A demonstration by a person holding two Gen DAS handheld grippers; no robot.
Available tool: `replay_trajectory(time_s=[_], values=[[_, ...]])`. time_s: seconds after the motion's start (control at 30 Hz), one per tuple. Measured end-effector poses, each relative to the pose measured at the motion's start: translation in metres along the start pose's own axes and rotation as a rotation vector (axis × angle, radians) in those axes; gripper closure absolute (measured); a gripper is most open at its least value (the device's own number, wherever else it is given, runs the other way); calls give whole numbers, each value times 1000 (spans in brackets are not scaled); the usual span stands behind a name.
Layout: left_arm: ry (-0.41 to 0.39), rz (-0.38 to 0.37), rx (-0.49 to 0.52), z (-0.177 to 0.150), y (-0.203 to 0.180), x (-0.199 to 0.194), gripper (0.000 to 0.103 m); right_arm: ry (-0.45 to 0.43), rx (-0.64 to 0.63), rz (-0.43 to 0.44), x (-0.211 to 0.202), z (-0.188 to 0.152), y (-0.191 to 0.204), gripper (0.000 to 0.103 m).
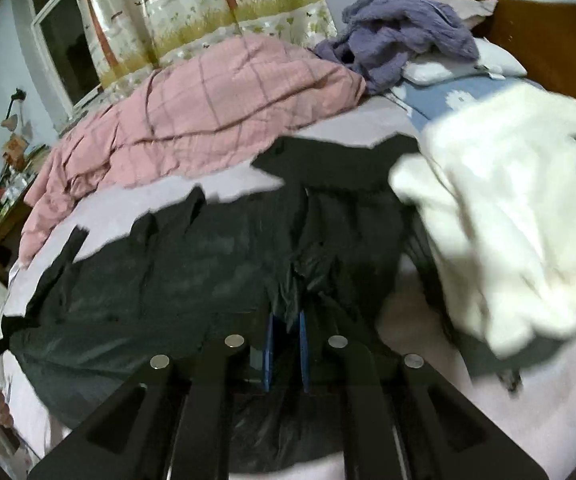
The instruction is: Fold large clothes
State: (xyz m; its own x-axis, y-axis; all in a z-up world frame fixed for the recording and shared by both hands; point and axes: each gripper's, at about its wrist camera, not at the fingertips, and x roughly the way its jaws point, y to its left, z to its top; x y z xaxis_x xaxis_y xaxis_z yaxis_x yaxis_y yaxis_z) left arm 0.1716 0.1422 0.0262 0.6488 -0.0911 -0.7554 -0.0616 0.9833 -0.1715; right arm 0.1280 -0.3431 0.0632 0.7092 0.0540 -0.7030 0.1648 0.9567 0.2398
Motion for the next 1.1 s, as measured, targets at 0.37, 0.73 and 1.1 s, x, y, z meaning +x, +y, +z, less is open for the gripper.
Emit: replay_trajectory(time_s=[0.37,0.73,1.1], values=[[-51,25,46,44,-8,72,91,-21,-78,-102,112,63,32,94],[-394,49,59,-6,12,-56,7,-379,-75,-197,-10,31,1,15],[-30,-128,-96,-75,43,-6,7,33,137,92,33,-58,-62,15]])
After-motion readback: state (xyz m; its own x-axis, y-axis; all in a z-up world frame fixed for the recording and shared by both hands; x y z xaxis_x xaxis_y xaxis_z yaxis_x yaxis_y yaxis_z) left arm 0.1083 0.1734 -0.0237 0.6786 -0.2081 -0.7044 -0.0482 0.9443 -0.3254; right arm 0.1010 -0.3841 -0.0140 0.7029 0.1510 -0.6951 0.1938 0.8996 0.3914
